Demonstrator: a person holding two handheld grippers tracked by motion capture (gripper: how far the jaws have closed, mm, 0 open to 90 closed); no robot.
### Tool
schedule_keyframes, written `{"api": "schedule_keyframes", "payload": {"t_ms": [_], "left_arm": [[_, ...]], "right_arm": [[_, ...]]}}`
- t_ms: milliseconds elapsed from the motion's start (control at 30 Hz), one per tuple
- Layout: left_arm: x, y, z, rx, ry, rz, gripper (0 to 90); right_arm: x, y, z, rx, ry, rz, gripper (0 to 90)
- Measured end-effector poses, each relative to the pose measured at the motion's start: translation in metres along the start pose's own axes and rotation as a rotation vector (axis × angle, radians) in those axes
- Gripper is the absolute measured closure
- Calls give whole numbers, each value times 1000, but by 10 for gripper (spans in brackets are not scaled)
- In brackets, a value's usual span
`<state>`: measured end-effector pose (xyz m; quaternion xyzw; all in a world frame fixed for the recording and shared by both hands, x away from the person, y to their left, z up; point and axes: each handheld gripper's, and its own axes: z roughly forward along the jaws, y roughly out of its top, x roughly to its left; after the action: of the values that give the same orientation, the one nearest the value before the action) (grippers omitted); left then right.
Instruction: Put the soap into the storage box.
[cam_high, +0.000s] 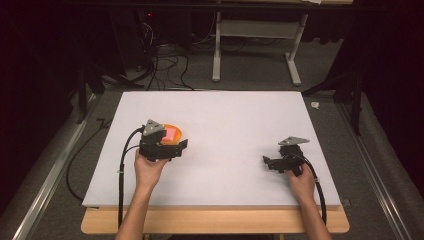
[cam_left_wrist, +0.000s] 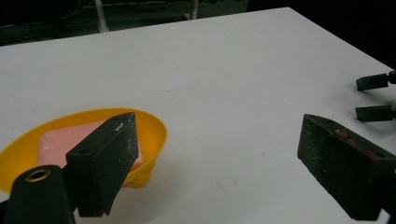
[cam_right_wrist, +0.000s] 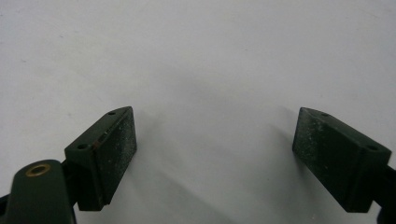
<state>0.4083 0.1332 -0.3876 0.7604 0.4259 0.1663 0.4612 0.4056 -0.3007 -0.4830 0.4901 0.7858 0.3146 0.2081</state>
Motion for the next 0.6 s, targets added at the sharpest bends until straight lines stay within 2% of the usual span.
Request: {"api": "schedule_keyframes", "payload": {"t_ms": [167, 400, 600], "left_arm": [[-6, -2, 0, -5, -20, 4, 133], [-17, -4, 4, 11, -53, 30, 134], [-25, -10, 7, 6, -87, 28, 135]], "right_arm": [[0, 0, 0, 0, 0, 0, 143], [0, 0, 0, 1, 0, 2, 143], [0, 0, 0, -1, 0, 3, 143]]}}
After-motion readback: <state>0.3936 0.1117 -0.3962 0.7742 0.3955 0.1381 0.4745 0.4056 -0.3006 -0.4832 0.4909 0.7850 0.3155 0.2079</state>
